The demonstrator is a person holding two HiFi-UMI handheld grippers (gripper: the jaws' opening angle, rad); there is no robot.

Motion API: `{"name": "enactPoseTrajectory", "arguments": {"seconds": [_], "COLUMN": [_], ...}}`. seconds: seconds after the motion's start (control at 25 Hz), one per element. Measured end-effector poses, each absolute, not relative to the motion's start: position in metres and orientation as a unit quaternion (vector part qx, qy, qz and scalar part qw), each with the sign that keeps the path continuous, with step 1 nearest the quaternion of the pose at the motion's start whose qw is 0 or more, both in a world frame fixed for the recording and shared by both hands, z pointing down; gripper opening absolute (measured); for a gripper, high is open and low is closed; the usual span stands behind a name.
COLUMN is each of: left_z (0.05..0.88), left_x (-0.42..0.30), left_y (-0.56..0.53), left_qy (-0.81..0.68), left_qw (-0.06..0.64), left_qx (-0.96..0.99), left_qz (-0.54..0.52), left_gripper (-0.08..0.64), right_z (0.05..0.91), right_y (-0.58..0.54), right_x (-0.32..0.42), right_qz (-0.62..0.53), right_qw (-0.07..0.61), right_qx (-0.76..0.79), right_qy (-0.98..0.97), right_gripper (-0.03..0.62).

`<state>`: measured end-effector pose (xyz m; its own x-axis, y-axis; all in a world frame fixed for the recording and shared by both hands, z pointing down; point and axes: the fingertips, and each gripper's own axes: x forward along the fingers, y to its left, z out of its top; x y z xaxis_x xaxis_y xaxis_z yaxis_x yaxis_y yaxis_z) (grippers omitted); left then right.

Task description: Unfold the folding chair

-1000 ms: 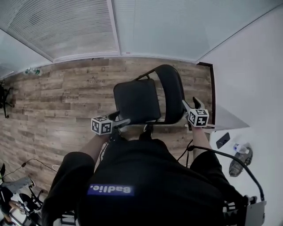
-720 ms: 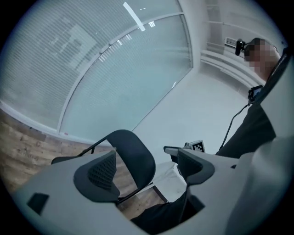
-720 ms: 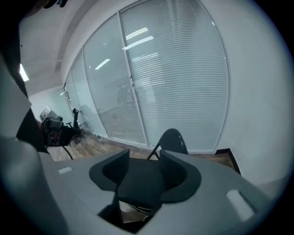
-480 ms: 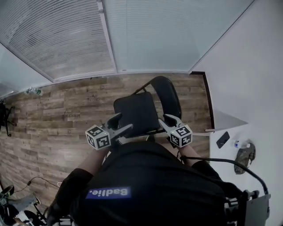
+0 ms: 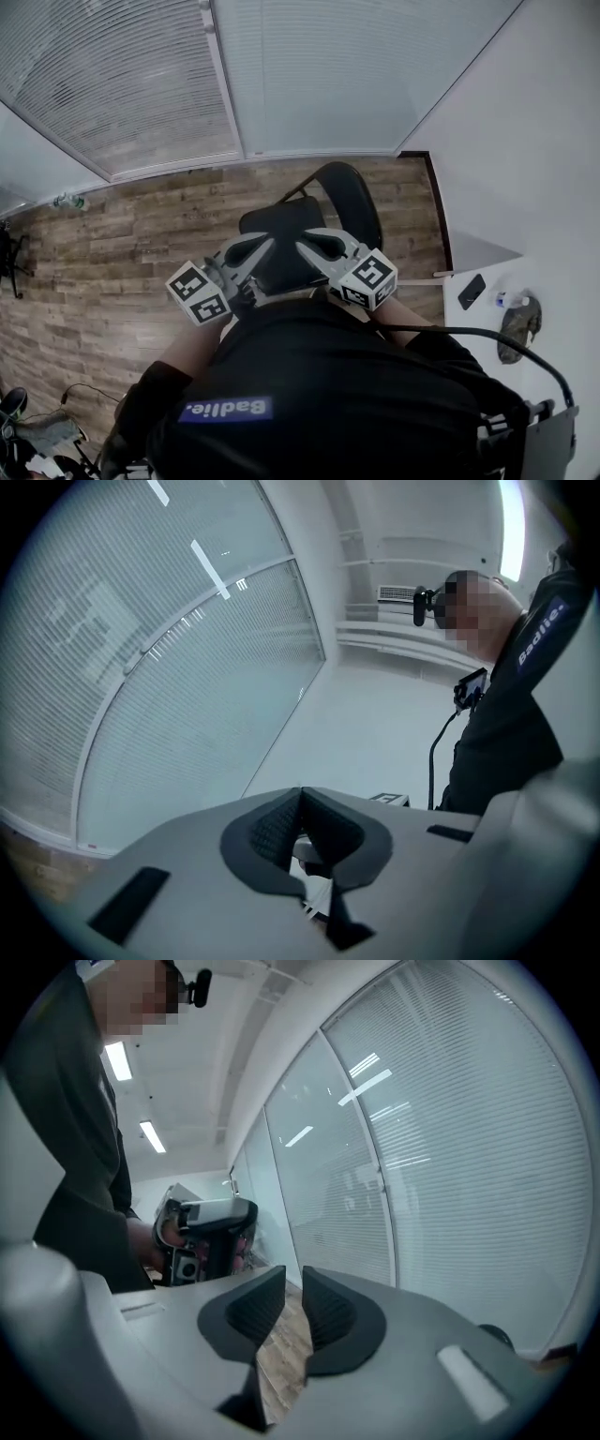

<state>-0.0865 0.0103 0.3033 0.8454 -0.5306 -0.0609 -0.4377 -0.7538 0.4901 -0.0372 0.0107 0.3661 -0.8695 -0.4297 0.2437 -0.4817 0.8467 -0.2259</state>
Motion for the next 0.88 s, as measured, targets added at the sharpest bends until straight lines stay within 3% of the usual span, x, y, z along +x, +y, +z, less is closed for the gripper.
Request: {"name": "enactPoseTrajectory", "arguments": {"seconds": [0.32,0.88], "left_z": [0.281,0.287], "left_x": [-0.08,-0.061], "left_y": [0.01,0.021], "left_qy": [-0.285,-0.294], "left_qw": [0.16,0.139], "left_qx": [0.942,0.944], "left_qz": [-0.075,-0.047], "left_gripper": [0.005,0.005], "right_z": [0.299,0.291], "right_y": [0.012,0.028], "right_x": [-0.046,-0.047], "right_qz": [0.114,0.094], "right_qw": [0.017,0.015], "right_qx": [0.218,0.207], "right_qy": [-0.969,-0.974], "right_gripper": [0.003,0.002]}}
